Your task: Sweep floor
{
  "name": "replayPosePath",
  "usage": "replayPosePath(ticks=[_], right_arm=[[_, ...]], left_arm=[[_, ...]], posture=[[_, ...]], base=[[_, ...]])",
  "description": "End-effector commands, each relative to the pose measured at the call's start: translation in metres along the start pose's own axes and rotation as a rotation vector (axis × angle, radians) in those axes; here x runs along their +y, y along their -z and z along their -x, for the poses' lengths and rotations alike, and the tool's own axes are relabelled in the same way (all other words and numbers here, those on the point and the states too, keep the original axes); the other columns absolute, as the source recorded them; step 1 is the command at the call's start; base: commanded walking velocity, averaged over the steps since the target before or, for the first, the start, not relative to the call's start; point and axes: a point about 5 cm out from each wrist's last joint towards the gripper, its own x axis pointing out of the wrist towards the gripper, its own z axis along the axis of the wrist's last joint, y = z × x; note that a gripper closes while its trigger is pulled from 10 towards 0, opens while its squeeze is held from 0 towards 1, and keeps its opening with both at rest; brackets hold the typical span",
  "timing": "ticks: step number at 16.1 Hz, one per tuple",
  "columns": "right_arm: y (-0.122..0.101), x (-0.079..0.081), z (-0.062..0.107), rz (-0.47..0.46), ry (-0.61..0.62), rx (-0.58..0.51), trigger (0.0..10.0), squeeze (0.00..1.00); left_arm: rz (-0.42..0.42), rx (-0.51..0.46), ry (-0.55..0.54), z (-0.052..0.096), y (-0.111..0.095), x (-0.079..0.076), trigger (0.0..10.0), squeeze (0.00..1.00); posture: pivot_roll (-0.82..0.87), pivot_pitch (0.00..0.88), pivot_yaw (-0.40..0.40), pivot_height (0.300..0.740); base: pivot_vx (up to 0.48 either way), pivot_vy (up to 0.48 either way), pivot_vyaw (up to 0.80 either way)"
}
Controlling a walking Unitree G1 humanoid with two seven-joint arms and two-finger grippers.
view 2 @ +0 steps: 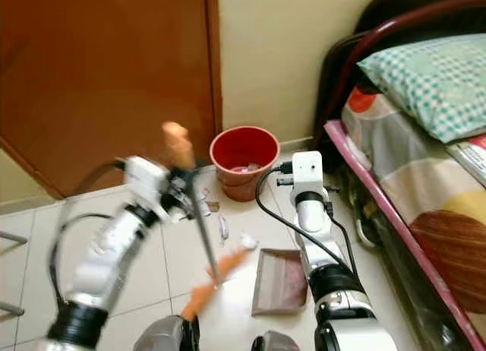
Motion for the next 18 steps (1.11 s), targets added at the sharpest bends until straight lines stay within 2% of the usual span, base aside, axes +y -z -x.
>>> replayPosePath(ticks=[1,3,5,6,8,9,11,15,16,18], right_arm=[[0.0,-0.003,0.0,0.021,-0.008,-0.007,10.0,0.0],[0.006,-0.015,0.006,0.015,-0.006,0.004,10.0,0.0],[0.008,-0.021,0.01,-0.006,0.0,0.01,10.0,0.0],[0.015,-0.022,0.017,-0.066,-0.007,0.047,10.0,0.0],[0.025,-0.018,0.027,-0.144,-0.027,0.133,10.0,0.0],[0.026,-0.017,0.029,-0.157,-0.039,0.152,10.0,0.0],[0.035,-0.007,0.048,-0.184,-0.152,0.28,10.0,0.0],[0.033,-0.011,0.071,-0.154,-0.247,0.396,10.0,0.0],[0.032,-0.017,0.082,-0.145,-0.274,0.437,10.0,0.0],[0.032,-0.046,0.122,-0.086,-0.286,0.554,10.0,0.0]], left_arm=[[-0.069,-0.053,-0.069,0.001,-0.012,0.015,10.0,0.0],[-0.059,-0.047,-0.196,0.017,-0.012,0.036,10.0,0.0],[-0.062,-0.006,-0.237,0.03,-0.002,0.04,10.0,0.0],[-0.039,0.055,-0.285,0.044,0.014,0.038,10.0,0.0],[-0.004,0.113,-0.313,0.052,0.027,0.032,10.0,0.0],[-0.002,0.117,-0.315,0.053,0.028,0.03,10.0,0.0],[0.018,0.134,-0.316,0.058,0.033,0.021,10.0,0.0],[0.015,0.147,-0.318,0.059,0.036,0.016,10.0,0.0],[0.011,0.151,-0.321,0.06,0.036,0.016,10.0,0.0],[0.0,0.165,-0.332,0.064,0.036,0.019,10.0,0.0]], posture=[[0.04,0.121,-0.028,0.74],[0.03,0.123,-0.025,0.74],[0.03,0.124,-0.026,0.74],[0.03,0.125,-0.03,0.74],[0.03,0.123,-0.035,0.74],[0.03,0.12,-0.039,0.74],[0.03,0.117,-0.047,0.74],[0.03,0.12,-0.062,0.74],[0.03,0.129,-0.068,0.74],[0.03,0.147,-0.088,0.74]], base=[[0.0,0.0,0.0],[0.0,0.0,0.0],[0.0,0.0,0.0],[0.0,0.0,0.0],[0.0,0.0,0.0],[0.0,0.0,0.0],[0.0,0.0,0.0],[0.0,0.0,0.0],[0.0,0.0,0.0],[0.0,0.0,0.0]])
